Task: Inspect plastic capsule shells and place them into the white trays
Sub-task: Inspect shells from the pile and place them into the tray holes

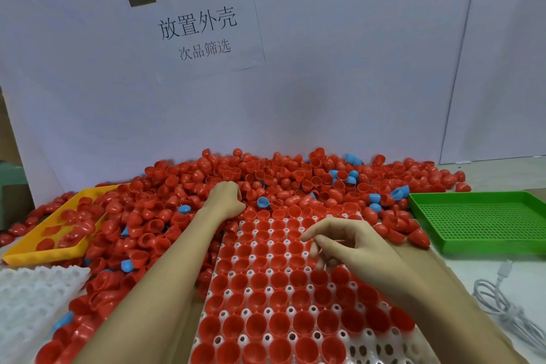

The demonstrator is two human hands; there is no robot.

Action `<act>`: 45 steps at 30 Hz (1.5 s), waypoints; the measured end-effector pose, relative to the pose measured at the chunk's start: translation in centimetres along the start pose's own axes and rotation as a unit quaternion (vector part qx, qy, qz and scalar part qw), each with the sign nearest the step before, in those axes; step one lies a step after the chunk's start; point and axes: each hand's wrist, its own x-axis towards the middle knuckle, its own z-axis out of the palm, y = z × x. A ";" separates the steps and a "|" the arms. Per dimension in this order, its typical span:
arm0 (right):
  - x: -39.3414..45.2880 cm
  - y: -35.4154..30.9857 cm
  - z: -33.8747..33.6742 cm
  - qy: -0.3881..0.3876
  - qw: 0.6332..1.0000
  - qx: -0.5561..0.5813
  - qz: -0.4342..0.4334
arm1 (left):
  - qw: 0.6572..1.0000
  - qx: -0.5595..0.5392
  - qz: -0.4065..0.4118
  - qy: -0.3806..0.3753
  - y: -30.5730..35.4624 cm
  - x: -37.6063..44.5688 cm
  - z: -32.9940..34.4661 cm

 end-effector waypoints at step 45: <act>0.4 0.4 -0.1 0.052 0.993 0.101 0.012 | 0.830 -0.525 0.185 0.031 5.6 -11.1 -4.3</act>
